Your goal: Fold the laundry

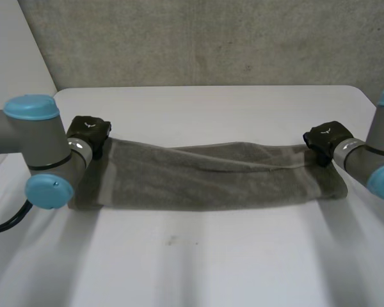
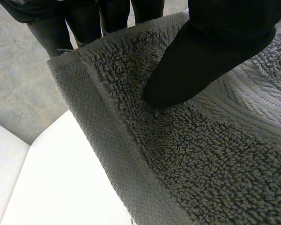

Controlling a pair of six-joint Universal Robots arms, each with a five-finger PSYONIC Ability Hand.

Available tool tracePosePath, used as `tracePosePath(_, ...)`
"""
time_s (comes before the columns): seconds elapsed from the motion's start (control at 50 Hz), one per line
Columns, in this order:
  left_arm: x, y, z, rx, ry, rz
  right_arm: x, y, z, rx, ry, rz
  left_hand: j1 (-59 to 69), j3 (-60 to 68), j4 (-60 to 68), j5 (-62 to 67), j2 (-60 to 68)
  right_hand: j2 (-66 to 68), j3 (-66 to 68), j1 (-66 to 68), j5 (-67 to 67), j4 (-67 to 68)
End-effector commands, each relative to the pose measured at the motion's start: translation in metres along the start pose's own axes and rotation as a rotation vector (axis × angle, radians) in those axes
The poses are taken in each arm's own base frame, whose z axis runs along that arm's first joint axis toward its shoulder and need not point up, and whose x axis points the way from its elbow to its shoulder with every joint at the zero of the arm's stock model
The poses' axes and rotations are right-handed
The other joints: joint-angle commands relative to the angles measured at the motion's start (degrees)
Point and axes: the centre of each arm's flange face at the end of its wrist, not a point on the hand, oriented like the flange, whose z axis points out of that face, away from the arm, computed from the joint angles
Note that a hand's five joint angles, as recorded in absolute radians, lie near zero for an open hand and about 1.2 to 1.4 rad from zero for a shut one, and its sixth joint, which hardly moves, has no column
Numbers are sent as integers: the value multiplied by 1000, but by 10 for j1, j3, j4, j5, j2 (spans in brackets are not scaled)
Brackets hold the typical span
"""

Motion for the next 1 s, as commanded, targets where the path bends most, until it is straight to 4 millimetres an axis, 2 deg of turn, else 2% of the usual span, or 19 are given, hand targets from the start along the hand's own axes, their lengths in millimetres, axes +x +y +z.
tracePosePath(0.02,4,7,20,11,-4,0,-2,6,24,-6,54,-18,114,103,103,104,102,126,120,238,144,117)
tracePosePath(0.24,12,20,31,-2,5,4,3,5,40,25,114,-15,114,103,103,104,102,126,120,238,144,117)
tracePosePath(0.26,12,21,31,-6,7,4,4,3,41,37,129,-10,114,103,103,104,102,55,49,167,73,46)
tracePosePath(0.28,13,21,30,-7,9,4,5,-1,41,49,143,-7,114,103,103,104,102,-132,-138,-20,-115,-141)
tracePosePath(0.32,13,20,30,-5,8,4,7,-6,40,64,163,-1,54,43,43,44,42,-184,-190,-72,-167,-193)
tracePosePath(0.34,13,20,30,-5,8,4,12,-12,38,82,191,15,54,43,42,44,42,-383,-389,-271,-365,-392)
tracePosePath(0.36,12,18,29,-2,5,3,12,-12,38,82,192,15,-248,-259,-259,-258,-260,-385,-391,-273,-367,-394)
tracePosePath(0.38,10,17,28,-1,-1,1,19,-20,35,105,224,37,-571,-582,-582,-580,-582,-574,-580,-462,-556,-583)
tracePosePath(0.46,4,2,23,30,-11,-9,33,-39,26,167,271,94,-586,-597,-597,-596,-598,-574,-580,-462,-556,-583)
tracePosePath(0.5,-2,-13,14,58,-19,-12,47,-61,9,240,303,157,-586,-597,-597,-595,-597,-574,-580,-462,-556,-583)
tracePosePath(0.52,-2,-13,14,58,-19,-12,47,-62,9,240,303,157,-586,-597,-597,-595,-597,-574,-580,-462,-556,-583)
tracePosePath(0.56,-7,-22,7,75,-27,-12,59,-82,-14,298,321,199,-586,-597,-597,-595,-597,-574,-580,-462,-556,-583)
tracePosePath(0.62,-14,-38,-7,102,-37,-18,64,-90,-25,321,328,207,-586,-597,-597,-595,-597,-574,-580,-462,-556,-583)
tracePosePath(0.66,-20,-52,-24,126,-43,-36,68,-102,-46,350,314,202,-586,-597,-597,-595,-597,-574,-580,-462,-556,-583)
tracePosePath(0.68,-20,-52,-24,126,-43,-37,68,-102,-46,350,313,202,-586,-597,-597,-595,-597,-574,-580,-462,-556,-583)
tracePosePath(0.72,-24,-63,-43,144,-44,-67,64,-106,-66,350,275,194,-586,-597,-597,-595,-597,-574,-580,-462,-556,-583)
tracePosePath(0.84,-21,-71,-73,155,-18,-140,45,-95,-92,282,162,189,-586,-597,-597,-595,-597,-574,-580,-462,-556,-583)
tracePosePath(0.9,-18,-63,-95,133,1,-222,33,-62,-103,119,57,216,-586,-597,-597,-595,-597,-525,-531,-413,-507,-533)
tracePosePath(1.0,-13,-51,-108,128,10,-281,15,-35,-108,-2,-32,220,-586,-597,-597,-595,-597,-487,-494,-376,-470,-496)
